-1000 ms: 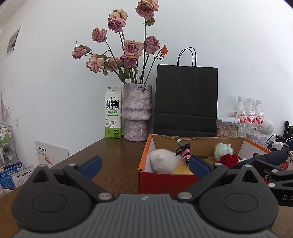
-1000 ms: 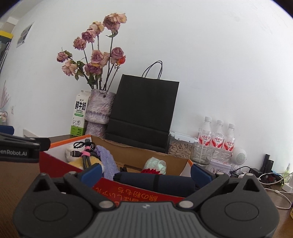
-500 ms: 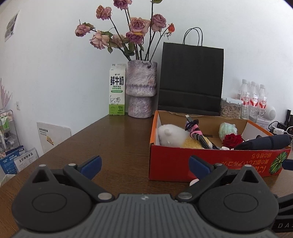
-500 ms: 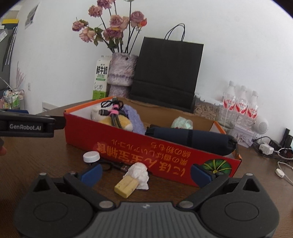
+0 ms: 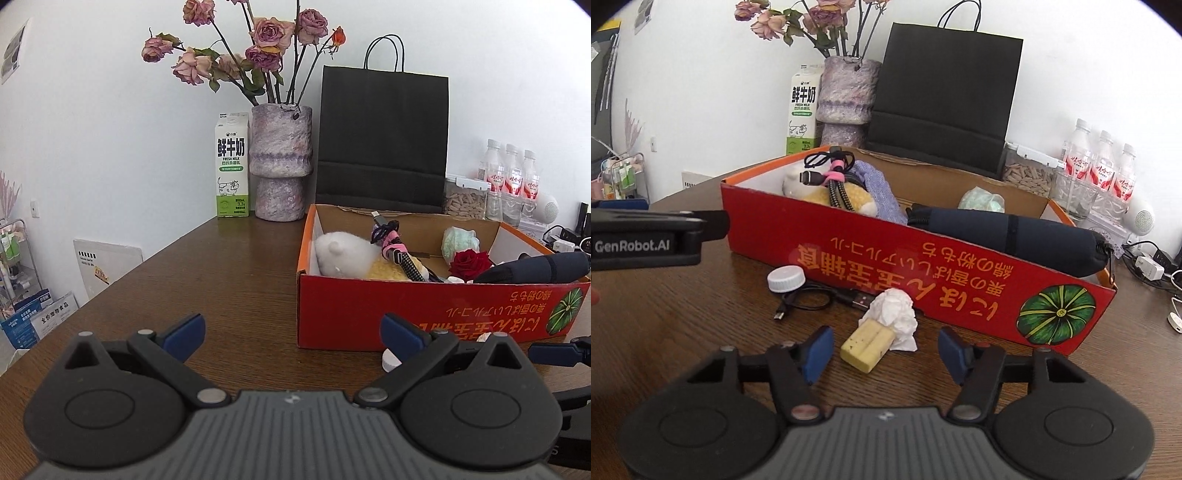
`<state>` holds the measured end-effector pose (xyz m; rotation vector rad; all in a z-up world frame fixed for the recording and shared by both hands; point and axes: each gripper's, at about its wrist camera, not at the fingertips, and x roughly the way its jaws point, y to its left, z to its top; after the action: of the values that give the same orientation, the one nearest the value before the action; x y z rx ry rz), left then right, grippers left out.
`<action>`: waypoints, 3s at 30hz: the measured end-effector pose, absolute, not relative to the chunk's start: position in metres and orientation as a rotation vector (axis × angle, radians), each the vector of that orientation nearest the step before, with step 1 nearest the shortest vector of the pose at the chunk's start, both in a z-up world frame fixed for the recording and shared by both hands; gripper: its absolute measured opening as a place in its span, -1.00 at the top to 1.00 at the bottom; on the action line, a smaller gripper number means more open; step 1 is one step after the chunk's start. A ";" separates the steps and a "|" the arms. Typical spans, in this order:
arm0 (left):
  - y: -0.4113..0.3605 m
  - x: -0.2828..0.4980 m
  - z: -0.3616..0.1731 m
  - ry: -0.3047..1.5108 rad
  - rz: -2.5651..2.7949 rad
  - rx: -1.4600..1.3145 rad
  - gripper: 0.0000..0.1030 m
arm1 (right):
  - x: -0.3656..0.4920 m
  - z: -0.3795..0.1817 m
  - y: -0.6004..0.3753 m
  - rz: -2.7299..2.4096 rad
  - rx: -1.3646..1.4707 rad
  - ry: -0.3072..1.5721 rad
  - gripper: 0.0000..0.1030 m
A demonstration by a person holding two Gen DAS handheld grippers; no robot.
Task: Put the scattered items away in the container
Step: 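Lower the right gripper onto the small yellow block and close it, then grasp the white bottle cap with left gripper while right gripper holds the yellow block, then carry the cap with left gripper while right gripper carries the yellow block over the box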
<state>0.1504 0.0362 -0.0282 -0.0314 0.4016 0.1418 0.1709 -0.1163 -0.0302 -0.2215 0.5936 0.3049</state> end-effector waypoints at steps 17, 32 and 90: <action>0.035 0.151 -0.030 0.415 0.145 -0.028 -1.00 | 0.166 -0.029 -0.113 0.359 -0.228 0.588 0.49; 0.036 0.156 -0.032 0.436 0.144 -0.039 -1.00 | 0.157 -0.024 -0.123 0.381 -0.192 0.535 0.58; 0.013 0.196 -0.050 0.625 -0.034 -0.129 0.44 | 0.163 -0.020 -0.173 0.243 -0.145 0.502 0.62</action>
<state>0.1956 0.0130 -0.0503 -0.1290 0.6248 -0.0342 0.1632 -0.1733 -0.0201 -0.1453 0.5018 0.2429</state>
